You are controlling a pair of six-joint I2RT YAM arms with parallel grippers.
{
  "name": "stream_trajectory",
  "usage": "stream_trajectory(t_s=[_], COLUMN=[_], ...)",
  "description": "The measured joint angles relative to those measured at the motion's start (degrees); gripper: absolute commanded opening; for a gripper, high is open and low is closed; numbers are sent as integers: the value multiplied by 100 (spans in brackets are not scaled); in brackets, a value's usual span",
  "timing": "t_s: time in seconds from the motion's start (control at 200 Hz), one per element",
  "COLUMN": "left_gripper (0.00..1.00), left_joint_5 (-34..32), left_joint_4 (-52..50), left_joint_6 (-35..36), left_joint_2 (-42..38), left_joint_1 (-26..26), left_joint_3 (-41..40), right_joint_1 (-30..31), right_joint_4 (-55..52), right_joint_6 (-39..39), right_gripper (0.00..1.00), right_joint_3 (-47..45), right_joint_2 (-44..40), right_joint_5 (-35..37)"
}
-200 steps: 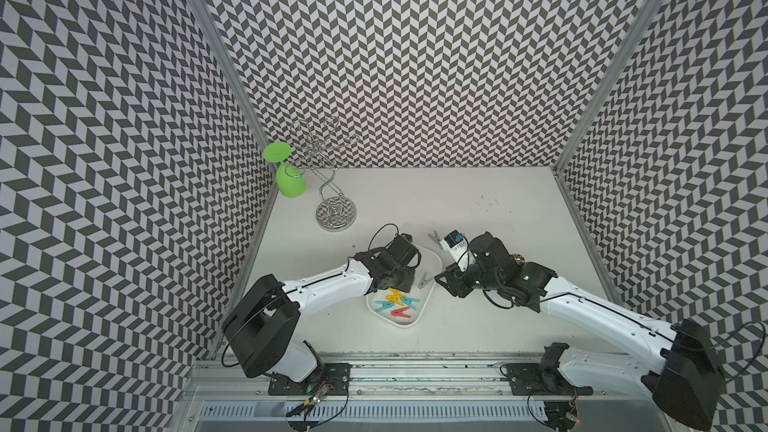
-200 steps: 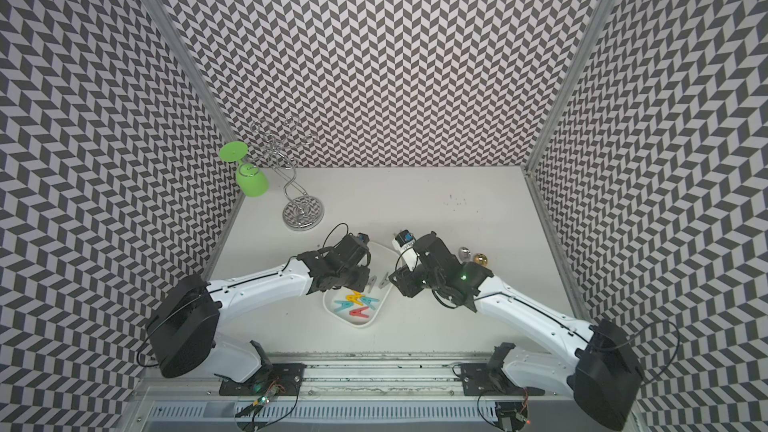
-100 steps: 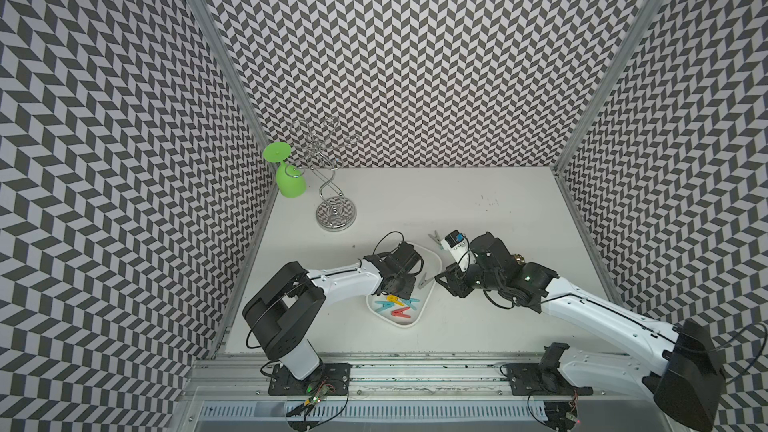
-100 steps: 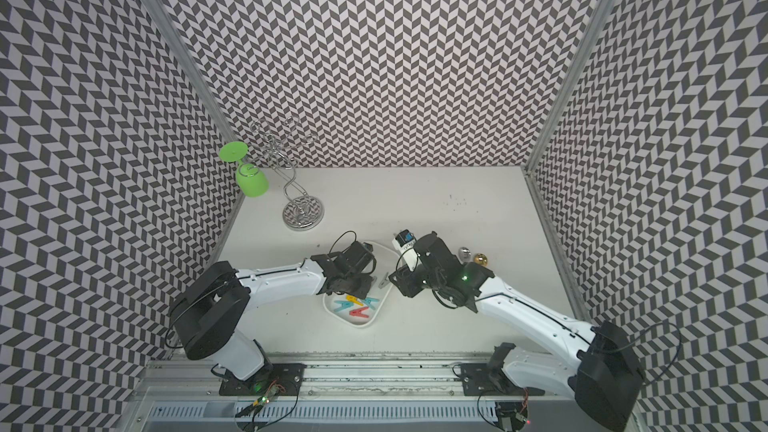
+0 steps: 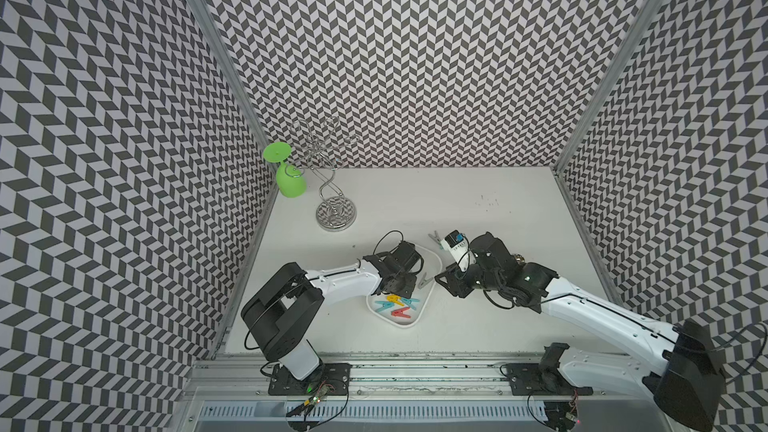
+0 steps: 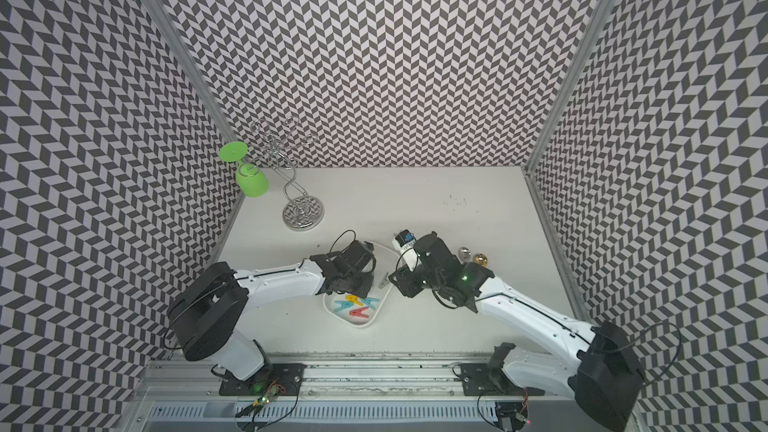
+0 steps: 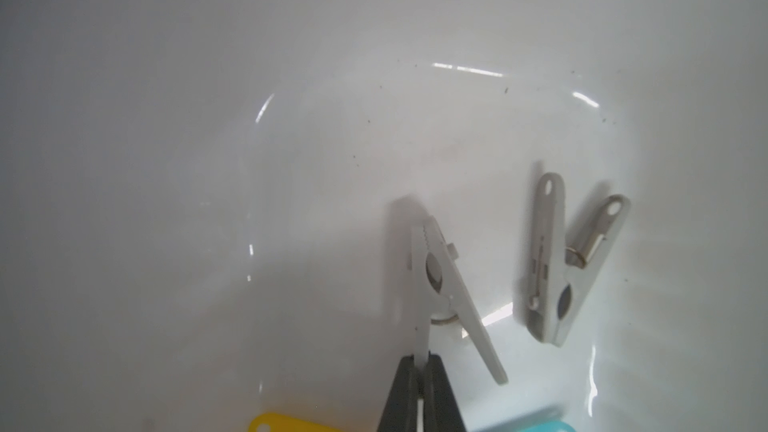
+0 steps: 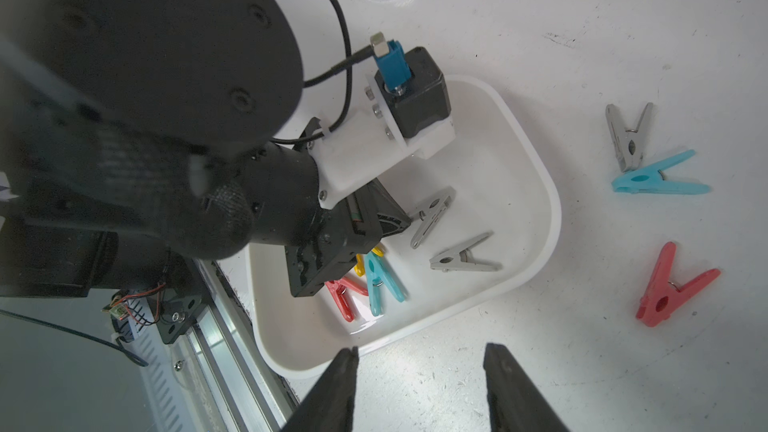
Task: Take the clothespins out of the storage box
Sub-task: Pick up the clothespin from the storage box, then place the clothespin at the center of the board.
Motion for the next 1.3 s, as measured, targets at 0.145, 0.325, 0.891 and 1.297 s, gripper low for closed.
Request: stream_trajectory(t_s=[0.145,0.325,0.891,1.297], left_gripper=[2,2,4,6], left_joint_5=[-2,-24,157,358], left_joint_4=[-31,-87,46,-118], left_joint_6=[-2,66,409,570], left_joint_2=[-549,-713,1126,2496], left_joint_1=[2,26,951,1058], left_joint_3=[26,590,2721,3729], right_joint_1=[0,0,0,0], right_joint_4=[0,2,2,2], right_joint_6=[0,0,0,0], right_gripper=[52,52,52,52], right_joint_3=[0,0,0,0], right_joint_2=[0,0,0,-2], right_joint_5=[0,-2,2,4])
